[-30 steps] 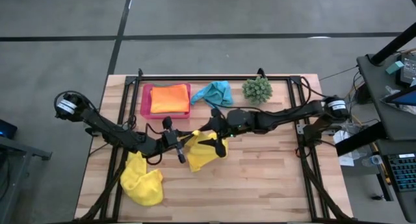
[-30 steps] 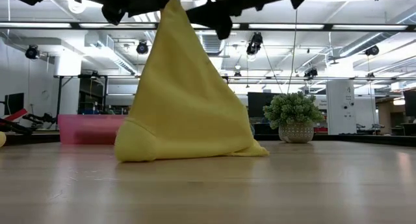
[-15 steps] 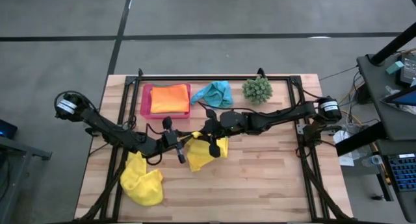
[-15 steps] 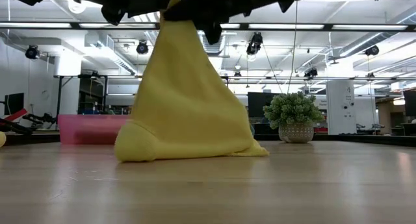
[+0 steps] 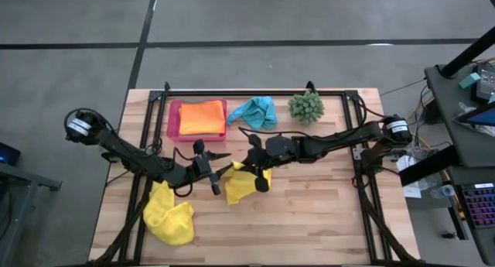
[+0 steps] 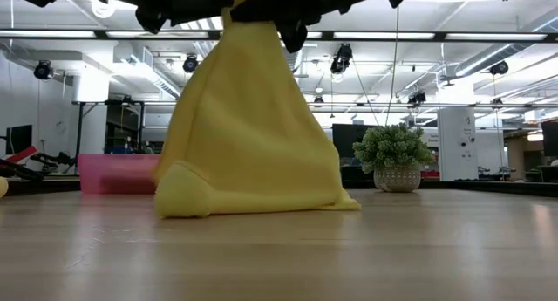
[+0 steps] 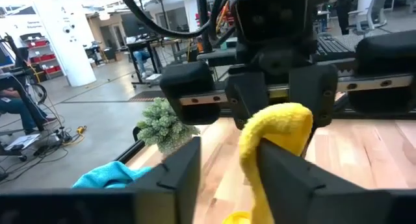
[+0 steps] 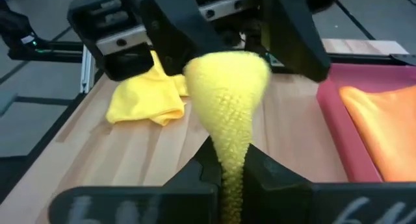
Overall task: Fold microfiber towels
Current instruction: Fold the right yellow towel
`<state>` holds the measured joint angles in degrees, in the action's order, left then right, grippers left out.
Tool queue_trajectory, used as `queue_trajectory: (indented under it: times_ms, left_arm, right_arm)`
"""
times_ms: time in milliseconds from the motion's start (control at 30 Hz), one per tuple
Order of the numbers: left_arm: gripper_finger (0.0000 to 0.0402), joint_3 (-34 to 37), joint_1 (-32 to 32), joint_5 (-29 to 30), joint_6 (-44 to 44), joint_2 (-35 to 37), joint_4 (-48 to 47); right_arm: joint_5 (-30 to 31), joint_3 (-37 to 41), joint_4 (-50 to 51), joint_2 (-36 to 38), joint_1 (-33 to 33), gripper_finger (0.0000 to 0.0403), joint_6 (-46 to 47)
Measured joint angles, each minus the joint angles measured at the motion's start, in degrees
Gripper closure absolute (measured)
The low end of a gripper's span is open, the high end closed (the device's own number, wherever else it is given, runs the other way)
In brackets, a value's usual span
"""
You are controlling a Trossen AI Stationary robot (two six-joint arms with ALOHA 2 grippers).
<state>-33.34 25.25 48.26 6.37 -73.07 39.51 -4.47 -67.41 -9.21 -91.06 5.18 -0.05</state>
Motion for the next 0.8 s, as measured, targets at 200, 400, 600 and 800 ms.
queue_trajectory:
  times_ms: [200, 400, 600, 800]
  left_arm:
    - [0.0214, 0.11, 2.14, -0.03, -0.16, 0.18, -7.03]
    - [0.0210, 0.31, 3.04, -0.16, -4.72, 1.42, -14.59]
    - [0.0210, 1.89, 2.97, -2.30, -11.85, 1.89, -22.66]
    - [0.0210, 2.68, 2.93, -8.10, -15.04, 1.87, -23.92]
  right_arm:
    - [0.04, 2.28, 0.02, 1.84, 0.21, 0.0394, 0.06]
    - [0.15, 5.88, -0.47, 6.30, 0.24, 0.0394, 0.44]
    - [0.21, 9.65, -4.12, 9.87, 0.60, 0.0394, 0.77]
    - [2.02, 12.33, -6.75, 12.44, 0.58, 0.0394, 1.01]
